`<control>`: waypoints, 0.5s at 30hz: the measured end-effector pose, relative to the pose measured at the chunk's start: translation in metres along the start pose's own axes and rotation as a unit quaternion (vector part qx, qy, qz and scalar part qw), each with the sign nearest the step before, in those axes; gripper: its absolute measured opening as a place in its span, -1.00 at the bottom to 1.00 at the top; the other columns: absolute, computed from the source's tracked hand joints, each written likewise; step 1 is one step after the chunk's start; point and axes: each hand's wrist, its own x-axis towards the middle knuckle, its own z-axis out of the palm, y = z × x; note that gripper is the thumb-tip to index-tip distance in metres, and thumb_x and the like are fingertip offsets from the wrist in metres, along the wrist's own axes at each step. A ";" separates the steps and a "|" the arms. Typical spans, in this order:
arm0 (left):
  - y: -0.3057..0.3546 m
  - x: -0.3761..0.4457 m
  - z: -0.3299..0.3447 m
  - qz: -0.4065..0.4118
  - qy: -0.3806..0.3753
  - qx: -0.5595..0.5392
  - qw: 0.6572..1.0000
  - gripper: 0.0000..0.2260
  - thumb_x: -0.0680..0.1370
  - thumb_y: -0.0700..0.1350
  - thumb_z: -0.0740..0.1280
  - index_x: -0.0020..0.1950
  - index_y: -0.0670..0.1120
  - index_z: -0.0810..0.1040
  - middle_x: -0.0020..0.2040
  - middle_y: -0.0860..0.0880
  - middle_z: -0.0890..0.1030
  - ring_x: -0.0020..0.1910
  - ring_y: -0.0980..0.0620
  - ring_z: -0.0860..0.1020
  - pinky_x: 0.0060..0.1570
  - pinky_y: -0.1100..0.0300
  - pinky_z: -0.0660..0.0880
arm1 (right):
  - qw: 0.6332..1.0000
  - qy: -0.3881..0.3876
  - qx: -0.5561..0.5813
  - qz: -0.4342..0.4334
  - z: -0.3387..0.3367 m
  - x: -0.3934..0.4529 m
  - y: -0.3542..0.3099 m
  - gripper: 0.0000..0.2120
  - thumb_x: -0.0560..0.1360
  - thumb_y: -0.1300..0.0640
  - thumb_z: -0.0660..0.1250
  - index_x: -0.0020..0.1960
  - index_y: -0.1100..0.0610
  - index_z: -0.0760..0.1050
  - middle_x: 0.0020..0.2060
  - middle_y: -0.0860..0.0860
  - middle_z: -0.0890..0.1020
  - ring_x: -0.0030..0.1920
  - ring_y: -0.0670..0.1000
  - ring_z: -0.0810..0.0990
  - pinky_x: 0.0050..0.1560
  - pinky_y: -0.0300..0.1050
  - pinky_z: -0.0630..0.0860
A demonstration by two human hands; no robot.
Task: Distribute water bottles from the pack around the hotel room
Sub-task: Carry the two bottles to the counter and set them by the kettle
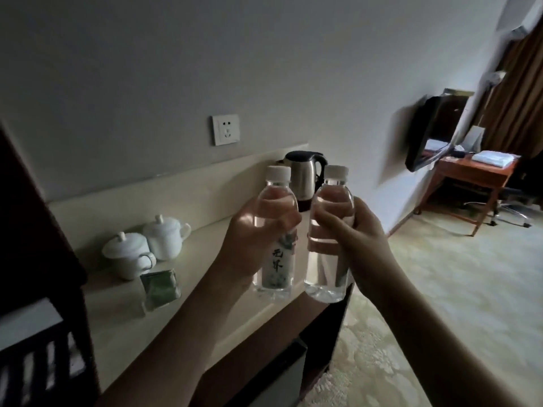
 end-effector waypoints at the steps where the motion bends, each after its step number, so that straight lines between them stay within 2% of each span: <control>1: -0.008 0.011 -0.006 0.003 0.015 0.007 1.000 -0.73 0.40 -0.17 0.46 0.08 -0.04 0.58 -0.09 -0.02 0.62 -0.16 0.01 0.63 -0.13 0.08 0.59 | 1.000 -0.009 -0.011 -0.005 0.001 0.015 0.011 -0.57 0.42 0.09 0.45 0.24 0.13 0.46 0.05 0.22 0.62 -0.05 0.19 0.71 -0.14 0.08 0.69; 4: -0.036 0.046 -0.027 0.018 0.054 0.041 0.998 -0.72 0.42 -0.20 0.47 0.11 -0.06 0.56 -0.09 -0.05 0.63 -0.13 -0.01 0.64 -0.10 0.07 0.59 | 0.997 -0.029 -0.053 -0.037 0.006 0.059 0.047 -0.63 0.38 0.07 0.50 0.13 0.08 0.47 -0.04 0.11 0.64 -0.05 0.14 0.70 -0.13 0.14 0.69; 7: -0.067 0.078 -0.046 0.029 0.088 0.064 0.994 -0.68 0.38 -0.11 0.50 0.10 -0.03 0.55 -0.06 -0.06 0.64 -0.08 -0.02 0.64 -0.08 0.10 0.59 | 0.991 -0.043 -0.107 -0.063 0.009 0.105 0.088 -0.63 0.41 0.21 0.51 0.11 -0.02 0.44 -0.08 -0.01 0.61 -0.13 -0.11 0.67 -0.16 -0.10 0.67; 9: -0.090 0.096 -0.057 0.035 0.111 0.061 0.991 -0.67 0.37 -0.16 0.53 0.08 -0.08 0.54 -0.03 -0.07 0.62 -0.03 -0.04 0.62 -0.06 0.10 0.59 | 0.988 -0.046 -0.125 -0.072 0.011 0.130 0.113 -0.57 0.39 0.24 0.52 0.16 0.02 0.42 -0.05 -0.01 0.62 -0.13 -0.13 0.67 -0.16 -0.16 0.64; 12: -0.123 0.118 -0.070 0.015 0.131 0.059 0.989 -0.69 0.41 -0.36 0.49 0.07 -0.18 0.49 -0.07 0.04 0.61 -0.13 0.07 0.63 -0.15 0.24 0.56 | 0.988 -0.038 -0.130 -0.071 0.013 0.163 0.153 -0.50 0.37 0.22 0.55 0.21 0.07 0.39 -0.05 -0.03 0.63 -0.14 -0.13 0.68 -0.12 -0.16 0.63; 15: -0.147 0.132 -0.080 -0.012 0.151 0.076 0.985 -0.57 0.36 -0.31 0.52 0.15 -0.26 0.45 -0.08 0.00 0.60 -0.17 0.14 0.61 -0.19 0.23 0.55 | 0.990 -0.024 -0.128 -0.057 0.016 0.186 0.184 -0.48 0.36 0.20 0.57 0.20 0.08 0.38 -0.11 -0.08 0.61 -0.15 -0.20 0.64 -0.12 -0.21 0.58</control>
